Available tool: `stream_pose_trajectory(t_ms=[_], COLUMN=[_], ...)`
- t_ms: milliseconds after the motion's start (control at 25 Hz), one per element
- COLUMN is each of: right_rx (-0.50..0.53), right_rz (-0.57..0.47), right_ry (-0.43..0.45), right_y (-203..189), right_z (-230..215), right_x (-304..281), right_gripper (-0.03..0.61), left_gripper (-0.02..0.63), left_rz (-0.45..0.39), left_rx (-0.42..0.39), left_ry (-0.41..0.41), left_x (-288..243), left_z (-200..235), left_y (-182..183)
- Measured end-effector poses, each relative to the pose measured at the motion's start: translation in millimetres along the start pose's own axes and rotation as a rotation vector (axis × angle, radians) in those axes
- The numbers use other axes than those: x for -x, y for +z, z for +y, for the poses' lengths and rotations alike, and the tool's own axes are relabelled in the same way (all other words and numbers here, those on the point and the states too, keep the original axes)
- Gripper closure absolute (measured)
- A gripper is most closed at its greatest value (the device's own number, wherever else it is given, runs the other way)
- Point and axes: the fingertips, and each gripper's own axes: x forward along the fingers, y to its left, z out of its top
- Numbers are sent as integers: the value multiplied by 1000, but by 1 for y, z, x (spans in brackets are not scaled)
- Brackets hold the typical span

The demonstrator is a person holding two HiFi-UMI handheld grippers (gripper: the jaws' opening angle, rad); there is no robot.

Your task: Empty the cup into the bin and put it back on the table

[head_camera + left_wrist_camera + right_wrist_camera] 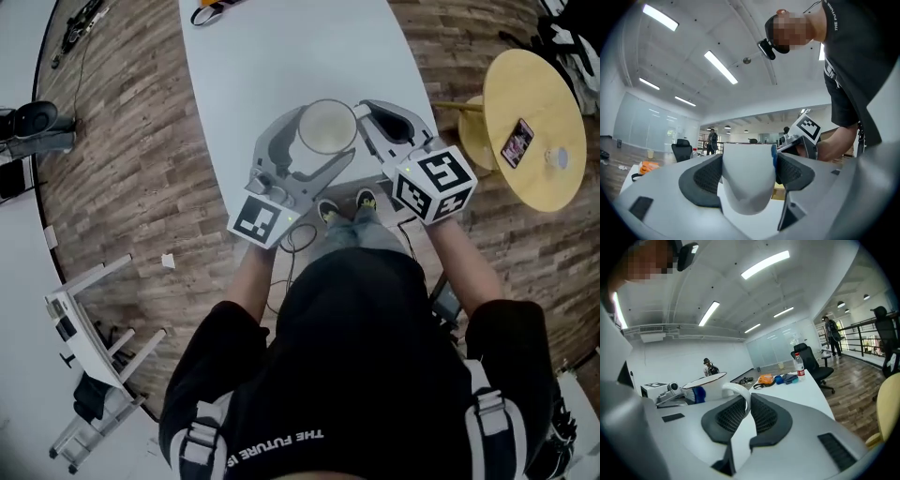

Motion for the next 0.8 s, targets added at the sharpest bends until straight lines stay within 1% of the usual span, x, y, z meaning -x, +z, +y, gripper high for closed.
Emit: stream_pose_trajectory(t_ms=[120, 320, 480, 560, 640, 800], right_rx=[42, 91, 103, 93, 77, 12], right_rz=[-42, -82, -97, -112, -127, -138], right_ry=[-28, -99, -165, -233, -329, -537], right_y=[23, 40, 41, 38, 31, -3], right_z=[1, -7, -18, -32, -51, -88], right_x=[25, 59, 85, 109, 145, 245], right_gripper=[534, 534, 534, 534, 534, 534], left_gripper=[258, 258, 258, 258, 258, 258], left_rz=[-41, -107, -95, -82, -73, -41], left_rx=[-47, -55, -66, -61, -46, 12], left_ry=[-50, -120, -194, -262, -356, -570], left_x=[-10, -25, -40, -56, -78, -121], left_z=[-18, -44, -65, -83, -112, -201], left_y=[29, 49, 50, 46, 39, 17])
